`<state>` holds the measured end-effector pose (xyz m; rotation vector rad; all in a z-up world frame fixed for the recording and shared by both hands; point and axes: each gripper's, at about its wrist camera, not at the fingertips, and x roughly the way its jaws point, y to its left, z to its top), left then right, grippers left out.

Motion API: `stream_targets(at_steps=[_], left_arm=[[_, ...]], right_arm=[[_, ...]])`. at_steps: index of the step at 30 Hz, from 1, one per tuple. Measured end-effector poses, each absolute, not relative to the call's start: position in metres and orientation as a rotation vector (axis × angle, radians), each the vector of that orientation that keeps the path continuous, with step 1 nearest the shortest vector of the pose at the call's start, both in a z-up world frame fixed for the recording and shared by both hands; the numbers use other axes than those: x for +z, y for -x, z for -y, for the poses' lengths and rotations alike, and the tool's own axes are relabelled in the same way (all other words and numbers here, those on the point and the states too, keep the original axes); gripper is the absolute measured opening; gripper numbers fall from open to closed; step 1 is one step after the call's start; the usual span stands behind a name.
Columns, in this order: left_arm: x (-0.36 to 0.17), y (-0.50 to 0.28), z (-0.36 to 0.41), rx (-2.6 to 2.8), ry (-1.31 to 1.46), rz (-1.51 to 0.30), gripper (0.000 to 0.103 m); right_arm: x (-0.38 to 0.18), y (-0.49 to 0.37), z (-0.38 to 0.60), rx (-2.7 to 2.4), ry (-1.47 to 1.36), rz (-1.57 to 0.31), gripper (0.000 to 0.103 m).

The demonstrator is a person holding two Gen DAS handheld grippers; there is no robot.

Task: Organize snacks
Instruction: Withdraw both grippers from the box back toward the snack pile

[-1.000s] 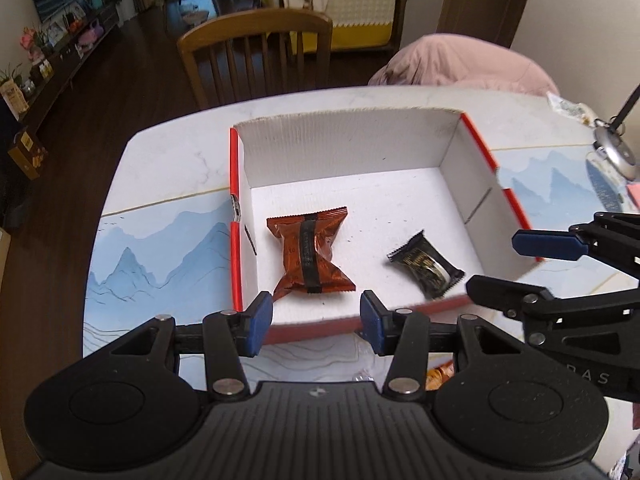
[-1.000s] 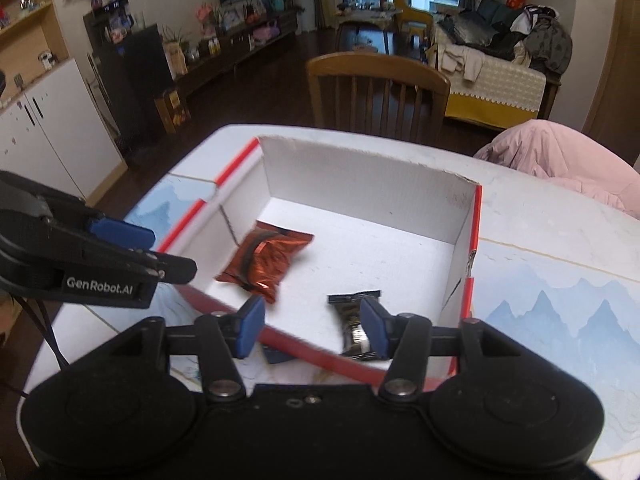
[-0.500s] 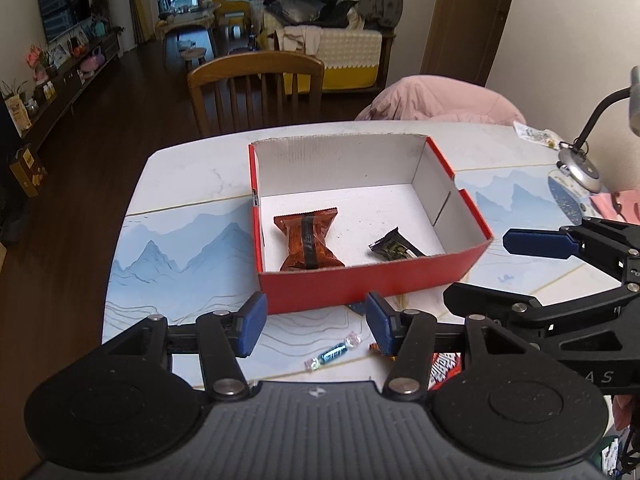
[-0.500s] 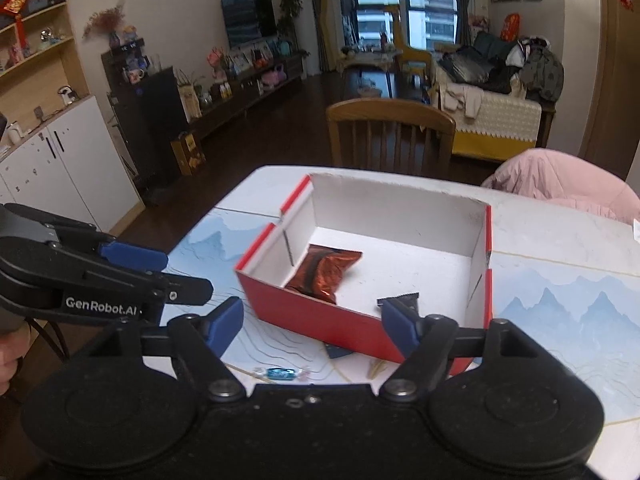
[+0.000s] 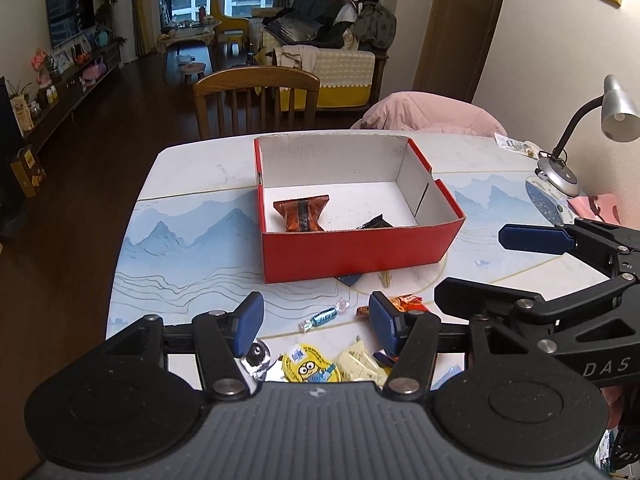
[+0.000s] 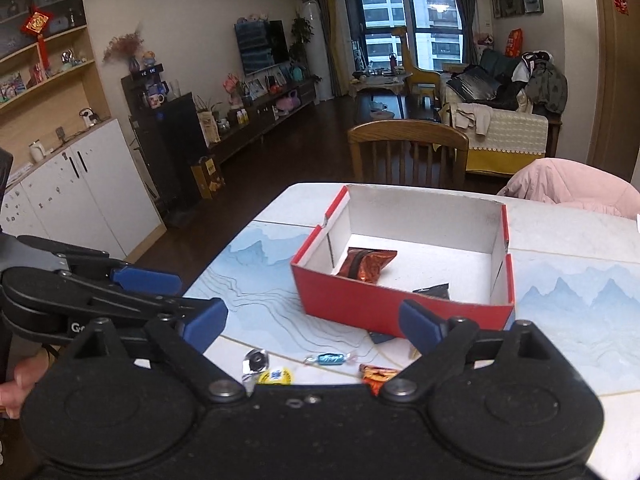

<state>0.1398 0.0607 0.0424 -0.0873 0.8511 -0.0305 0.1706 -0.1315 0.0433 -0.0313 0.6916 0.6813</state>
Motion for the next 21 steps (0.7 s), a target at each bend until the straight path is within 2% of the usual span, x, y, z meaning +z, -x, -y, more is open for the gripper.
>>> stream_targets(at_steps=[4, 7, 11, 21], left_arm=[[0.041, -0.127, -0.064, -0.023, 0.101, -0.825, 0.068], [0.037, -0.117, -0.066, -0.027, 0.110, -0.814, 0.069], [0.028, -0.104, -0.072, -0.020, 0.143, -0.800, 0.080], [-0.017, -0.090, -0.098, 0.064, 0.212, -0.871, 0.080]], right_arm=[[0.042, -0.156, 0.136, 0.693, 0.010, -0.659, 0.101], [0.038, -0.149, 0.142, 0.687, 0.002, -0.648, 0.102], [0.028, -0.141, 0.152, 0.662, -0.011, -0.656, 0.103], [-0.026, -0.124, 0.175, 0.590, -0.029, -0.740, 0.103]])
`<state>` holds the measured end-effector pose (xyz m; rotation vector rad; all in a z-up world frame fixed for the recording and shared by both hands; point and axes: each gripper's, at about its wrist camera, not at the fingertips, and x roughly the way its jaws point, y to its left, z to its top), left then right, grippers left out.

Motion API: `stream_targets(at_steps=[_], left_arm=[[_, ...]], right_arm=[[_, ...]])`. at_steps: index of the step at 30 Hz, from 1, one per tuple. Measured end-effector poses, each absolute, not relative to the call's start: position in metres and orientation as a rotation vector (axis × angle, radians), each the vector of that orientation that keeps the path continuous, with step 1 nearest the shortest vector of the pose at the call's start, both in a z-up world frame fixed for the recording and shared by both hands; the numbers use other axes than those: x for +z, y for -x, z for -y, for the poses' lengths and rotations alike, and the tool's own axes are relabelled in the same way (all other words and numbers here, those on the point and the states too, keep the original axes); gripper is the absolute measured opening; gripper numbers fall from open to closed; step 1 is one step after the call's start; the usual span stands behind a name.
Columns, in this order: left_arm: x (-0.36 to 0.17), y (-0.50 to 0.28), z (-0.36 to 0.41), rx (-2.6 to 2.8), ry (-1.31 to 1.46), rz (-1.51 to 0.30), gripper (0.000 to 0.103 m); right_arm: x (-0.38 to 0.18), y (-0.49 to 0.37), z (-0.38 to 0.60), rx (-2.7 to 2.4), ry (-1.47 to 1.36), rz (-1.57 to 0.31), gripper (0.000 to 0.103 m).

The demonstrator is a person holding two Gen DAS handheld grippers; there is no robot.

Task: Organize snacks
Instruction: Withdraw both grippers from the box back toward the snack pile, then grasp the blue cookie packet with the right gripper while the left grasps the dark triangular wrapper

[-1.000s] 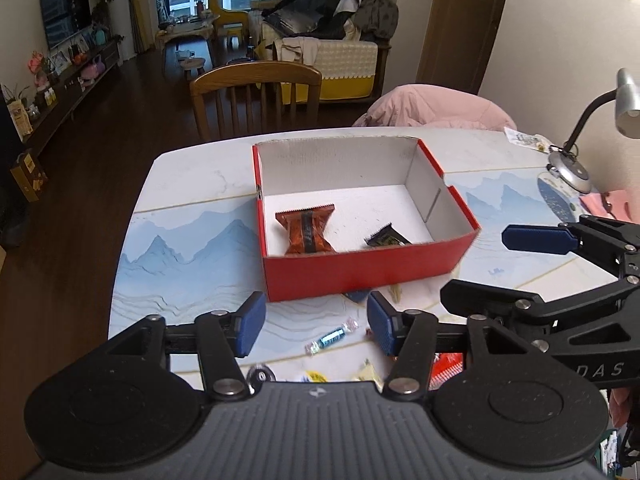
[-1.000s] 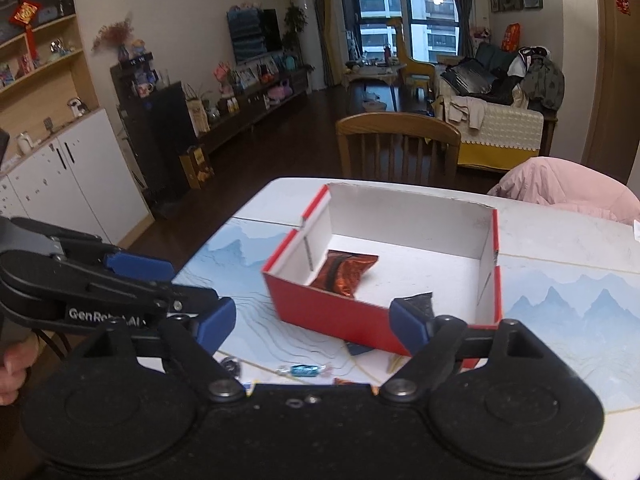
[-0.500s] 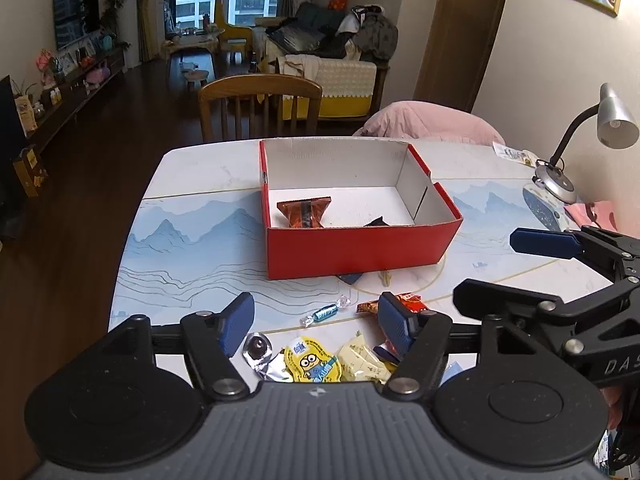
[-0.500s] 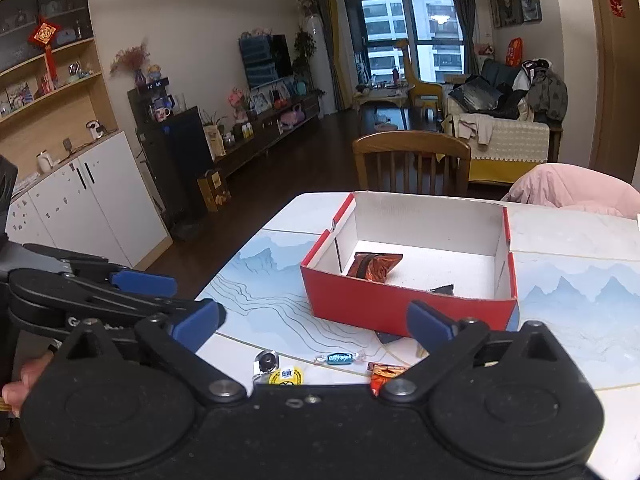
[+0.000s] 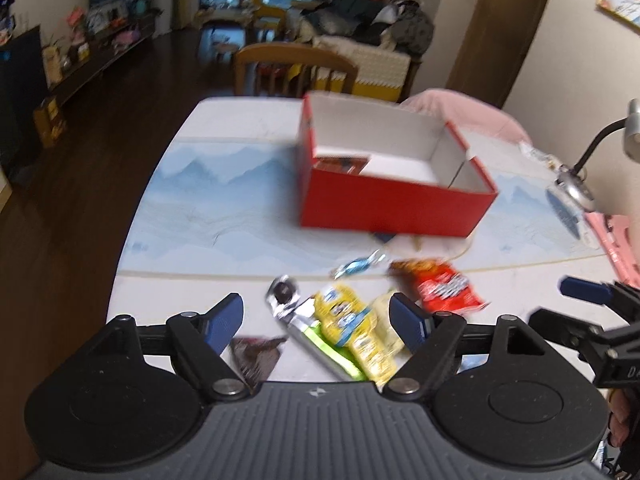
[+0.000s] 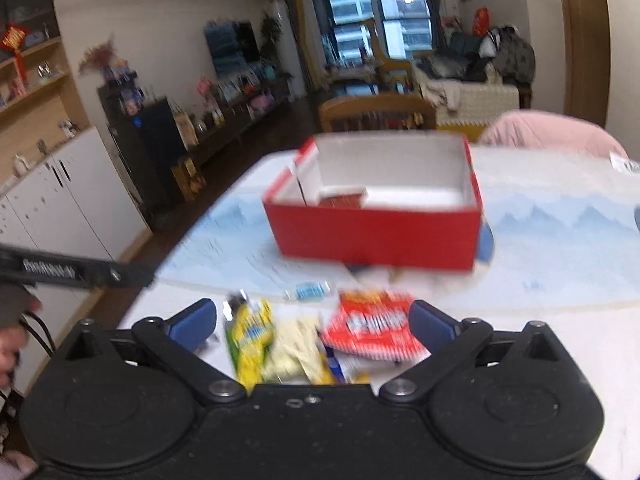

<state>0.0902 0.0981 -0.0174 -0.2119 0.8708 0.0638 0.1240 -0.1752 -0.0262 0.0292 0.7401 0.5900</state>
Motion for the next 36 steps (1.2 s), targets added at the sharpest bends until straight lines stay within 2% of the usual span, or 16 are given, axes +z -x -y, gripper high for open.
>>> stream_targets(at_steps=[7, 13, 20, 30, 31, 34, 36], left_arm=[[-0.060, -0.086, -0.117, 0.140, 0.229, -0.955, 0.080], [-0.087, -0.087, -0.128, 0.175, 0.237, -1.010, 0.080], [-0.118, -0.099, -0.126, 0.167, 0.195, -1.092, 0.080], [-0.141, -0.126, -0.123, 0.142, 0.194, -1.125, 0.079], [-0.142, -0.128, -0.123, 0.145, 0.198, -1.126, 0.078], [-0.144, -0.134, -0.125, 0.135, 0.206, -1.127, 0.065], [-0.144, -0.137, -0.125, 0.130, 0.197, -1.121, 0.064]], right_arm=[[-0.088, -0.125, 0.188, 0.512, 0.014, -0.893, 0.102], [-0.121, -0.128, 0.194, 0.461, 0.050, -0.973, 0.098], [-0.137, -0.128, 0.191, 0.460, 0.099, -1.018, 0.088], [-0.145, -0.131, 0.186, 0.466, 0.165, -1.044, 0.079], [-0.145, -0.131, 0.186, 0.467, 0.170, -1.044, 0.078], [-0.145, -0.132, 0.187, 0.468, 0.180, -1.038, 0.075], [-0.145, -0.133, 0.186, 0.469, 0.193, -1.034, 0.071]])
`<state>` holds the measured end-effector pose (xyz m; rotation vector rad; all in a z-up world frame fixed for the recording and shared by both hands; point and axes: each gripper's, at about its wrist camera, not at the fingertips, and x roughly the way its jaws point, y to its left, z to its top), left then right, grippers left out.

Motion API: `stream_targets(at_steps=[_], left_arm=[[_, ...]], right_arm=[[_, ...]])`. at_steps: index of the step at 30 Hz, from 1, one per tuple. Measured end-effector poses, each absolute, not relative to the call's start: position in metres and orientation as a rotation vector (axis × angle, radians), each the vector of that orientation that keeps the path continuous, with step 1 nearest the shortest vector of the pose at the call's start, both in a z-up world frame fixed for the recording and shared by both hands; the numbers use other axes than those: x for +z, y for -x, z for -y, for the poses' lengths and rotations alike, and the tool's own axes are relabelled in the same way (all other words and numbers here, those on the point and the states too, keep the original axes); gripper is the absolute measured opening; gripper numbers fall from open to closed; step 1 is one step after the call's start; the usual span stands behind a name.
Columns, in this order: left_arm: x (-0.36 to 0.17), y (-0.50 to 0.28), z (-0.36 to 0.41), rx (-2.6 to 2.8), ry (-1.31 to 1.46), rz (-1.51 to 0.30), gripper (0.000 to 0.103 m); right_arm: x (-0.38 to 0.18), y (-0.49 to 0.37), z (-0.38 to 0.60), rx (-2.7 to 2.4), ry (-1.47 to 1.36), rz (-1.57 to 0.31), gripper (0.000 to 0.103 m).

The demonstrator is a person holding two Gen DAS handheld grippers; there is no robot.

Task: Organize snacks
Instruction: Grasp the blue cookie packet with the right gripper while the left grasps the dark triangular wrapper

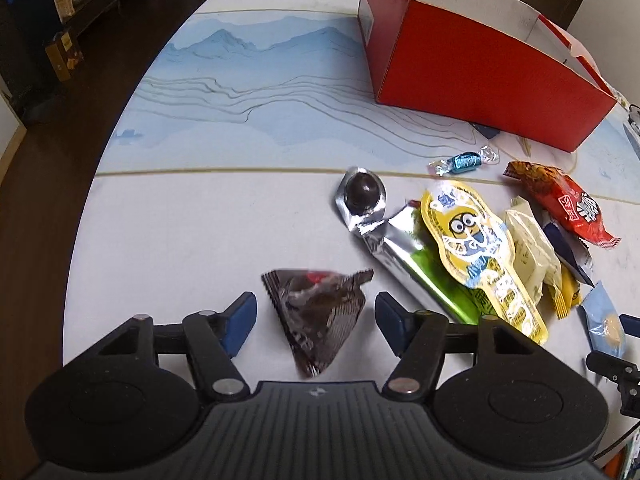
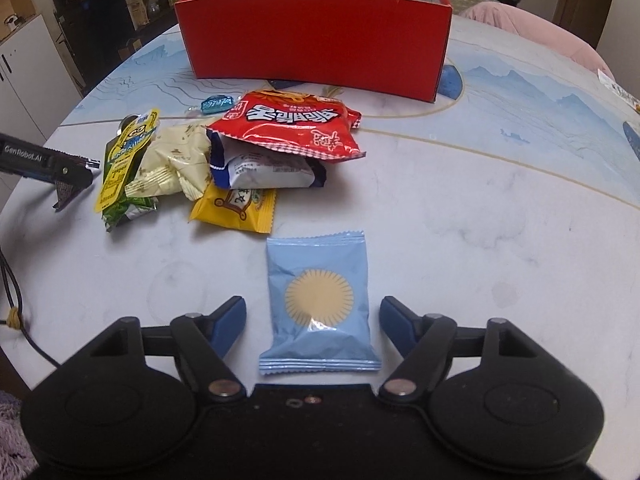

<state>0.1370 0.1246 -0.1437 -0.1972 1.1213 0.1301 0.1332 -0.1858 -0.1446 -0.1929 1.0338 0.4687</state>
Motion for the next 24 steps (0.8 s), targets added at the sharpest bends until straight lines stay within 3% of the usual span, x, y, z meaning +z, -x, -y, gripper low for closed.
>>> stream_targets(at_steps=[3, 10, 24], left_arm=[[-0.142, -0.140, -0.124, 0.127, 0.195, -1.114, 0.053], [-0.142, -0.136, -0.127, 0.153, 0.220, -1.089, 0.041], [-0.139, -0.116, -0.129, 0.150, 0.269, -1.089, 0.039]], right_arm=[[-0.144, -0.134, 0.183, 0.471, 0.222, -1.030, 0.063], [-0.142, -0.141, 0.181, 0.469, 0.253, -1.042, 0.050], [-0.139, -0.146, 0.182, 0.452, 0.177, -1.076, 0.047]])
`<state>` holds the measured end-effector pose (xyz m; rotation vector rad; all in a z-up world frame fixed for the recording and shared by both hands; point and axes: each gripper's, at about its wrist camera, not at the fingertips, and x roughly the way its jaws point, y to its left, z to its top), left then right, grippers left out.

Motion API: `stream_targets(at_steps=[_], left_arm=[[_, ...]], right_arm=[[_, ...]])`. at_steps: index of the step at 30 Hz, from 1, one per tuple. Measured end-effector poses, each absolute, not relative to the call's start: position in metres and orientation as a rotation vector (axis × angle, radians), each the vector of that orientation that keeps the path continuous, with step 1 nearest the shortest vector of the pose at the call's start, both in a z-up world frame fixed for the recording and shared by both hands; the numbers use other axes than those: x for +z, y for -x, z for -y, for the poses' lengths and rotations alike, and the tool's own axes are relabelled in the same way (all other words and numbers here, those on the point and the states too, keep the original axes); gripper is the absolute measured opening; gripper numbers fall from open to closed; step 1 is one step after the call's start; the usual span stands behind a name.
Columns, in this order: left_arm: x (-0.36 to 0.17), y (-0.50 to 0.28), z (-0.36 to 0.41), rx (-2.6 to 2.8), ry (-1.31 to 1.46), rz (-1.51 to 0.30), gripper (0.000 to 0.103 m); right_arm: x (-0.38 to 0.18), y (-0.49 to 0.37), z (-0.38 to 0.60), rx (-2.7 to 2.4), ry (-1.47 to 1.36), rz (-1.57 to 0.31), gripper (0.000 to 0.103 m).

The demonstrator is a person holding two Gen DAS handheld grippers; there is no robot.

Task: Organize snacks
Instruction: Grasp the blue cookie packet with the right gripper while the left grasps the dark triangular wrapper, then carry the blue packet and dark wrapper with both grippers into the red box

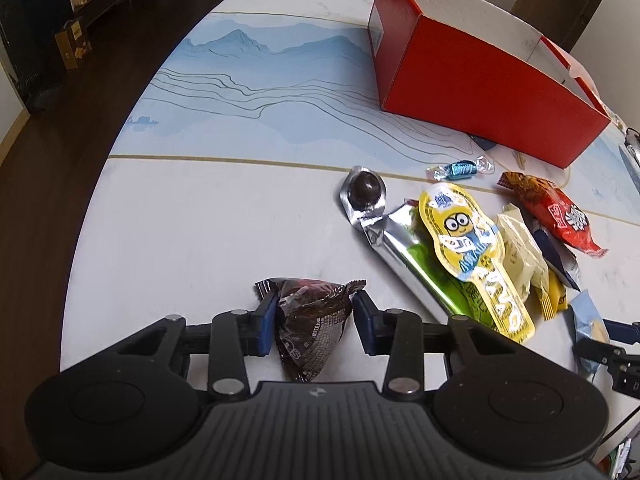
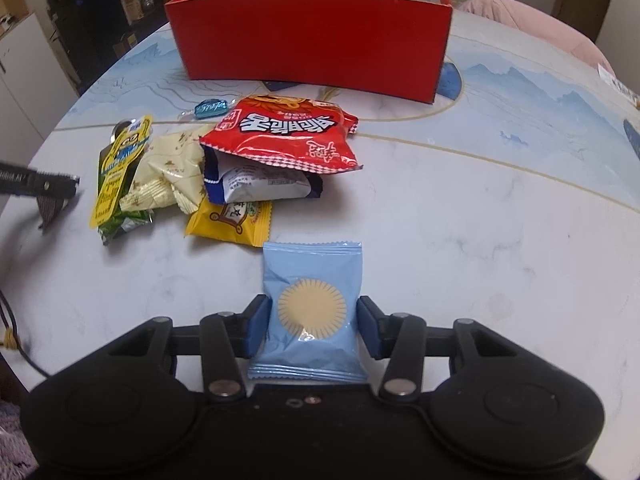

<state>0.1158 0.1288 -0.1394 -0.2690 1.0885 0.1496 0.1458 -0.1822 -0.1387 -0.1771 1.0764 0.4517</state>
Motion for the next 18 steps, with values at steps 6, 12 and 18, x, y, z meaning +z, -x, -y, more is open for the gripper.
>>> stream_targets(at_steps=[6, 12, 18], left_arm=[[-0.130, -0.107, -0.129, 0.139, 0.281, -1.080, 0.039], [-0.115, -0.099, -0.128, 0.128, 0.293, -1.058, 0.039], [-0.092, -0.090, -0.127, 0.109, 0.294, -1.027, 0.039]], right_arm=[[-0.132, -0.145, 0.186, 0.435, 0.118, -1.073, 0.047], [-0.116, -0.146, 0.185, 0.425, 0.073, -1.037, 0.047], [-0.088, -0.146, 0.179, 0.440, 0.032, -0.975, 0.047]])
